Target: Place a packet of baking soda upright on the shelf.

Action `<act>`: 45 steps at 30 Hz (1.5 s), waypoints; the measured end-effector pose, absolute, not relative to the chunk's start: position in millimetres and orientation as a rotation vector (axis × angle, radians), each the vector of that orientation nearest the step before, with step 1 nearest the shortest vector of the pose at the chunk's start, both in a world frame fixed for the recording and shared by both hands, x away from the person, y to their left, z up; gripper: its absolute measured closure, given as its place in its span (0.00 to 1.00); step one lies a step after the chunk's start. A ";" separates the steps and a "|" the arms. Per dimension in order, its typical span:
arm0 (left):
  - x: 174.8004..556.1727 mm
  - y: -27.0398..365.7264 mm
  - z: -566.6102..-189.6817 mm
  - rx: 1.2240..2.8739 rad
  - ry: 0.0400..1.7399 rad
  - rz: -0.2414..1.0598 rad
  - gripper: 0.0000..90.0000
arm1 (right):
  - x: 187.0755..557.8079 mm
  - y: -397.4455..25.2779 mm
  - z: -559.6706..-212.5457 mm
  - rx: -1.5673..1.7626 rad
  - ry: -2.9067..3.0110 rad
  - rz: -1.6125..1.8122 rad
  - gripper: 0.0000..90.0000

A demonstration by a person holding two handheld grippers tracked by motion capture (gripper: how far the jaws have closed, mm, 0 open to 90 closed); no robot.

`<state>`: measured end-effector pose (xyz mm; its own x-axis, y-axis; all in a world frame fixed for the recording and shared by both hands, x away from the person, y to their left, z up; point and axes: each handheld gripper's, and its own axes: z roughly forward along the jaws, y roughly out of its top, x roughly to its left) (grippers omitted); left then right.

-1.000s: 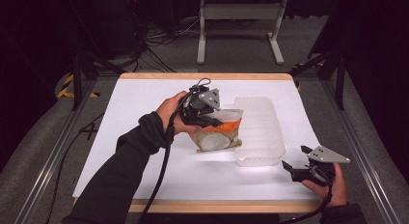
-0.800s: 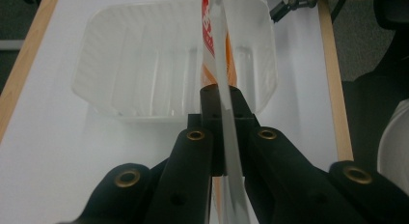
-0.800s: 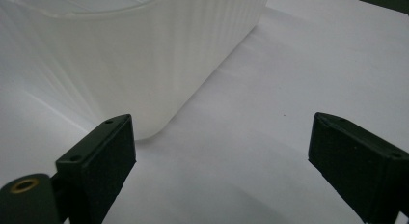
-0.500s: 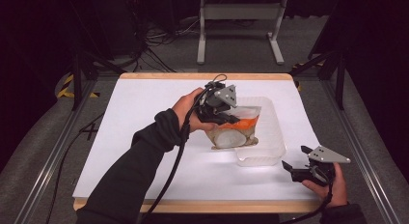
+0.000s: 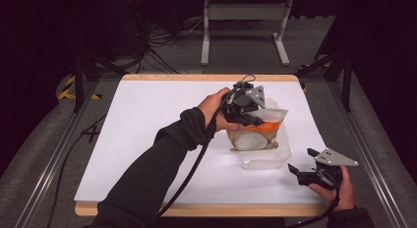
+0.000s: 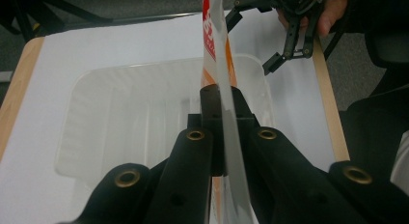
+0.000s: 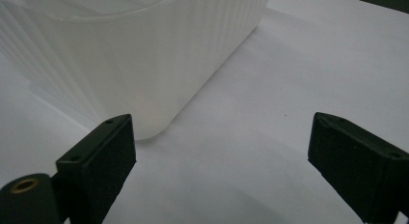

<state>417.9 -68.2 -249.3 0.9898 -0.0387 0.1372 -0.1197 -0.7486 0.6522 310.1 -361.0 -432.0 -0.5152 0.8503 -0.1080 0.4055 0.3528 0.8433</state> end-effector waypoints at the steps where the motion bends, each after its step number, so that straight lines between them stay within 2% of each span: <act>1: 418.2 -70.7 -250.5 2.417 -0.112 0.145 1.00 | 310.1 -361.1 -432.0 1.087 2.075 1.070 0.12; 20: 405.6 -93.2 -256.2 2.352 -0.145 0.055 1.00 | 310.3 -360.4 -432.9 1.090 2.082 1.066 0.12; 29: 394.2 -100.2 -255.5 2.356 -0.099 0.008 1.00 | 311.0 -360.1 -433.3 1.090 2.085 1.066 0.12; 32: 395.3 -102.7 -264.4 2.374 -0.094 0.033 1.00 | 310.6 -359.4 -433.1 1.086 2.088 1.061 0.12; 45: 401.7 -101.6 -307.7 2.352 -0.068 -0.046 0.99 | 310.4 -358.5 -432.2 1.085 2.091 1.065 0.12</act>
<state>401.7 -101.6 -307.7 0.9979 -0.0630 -0.0131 -0.0351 -0.7040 0.7093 310.4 -358.5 -432.2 -0.5239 0.8451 -0.1069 0.4104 0.3603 0.8377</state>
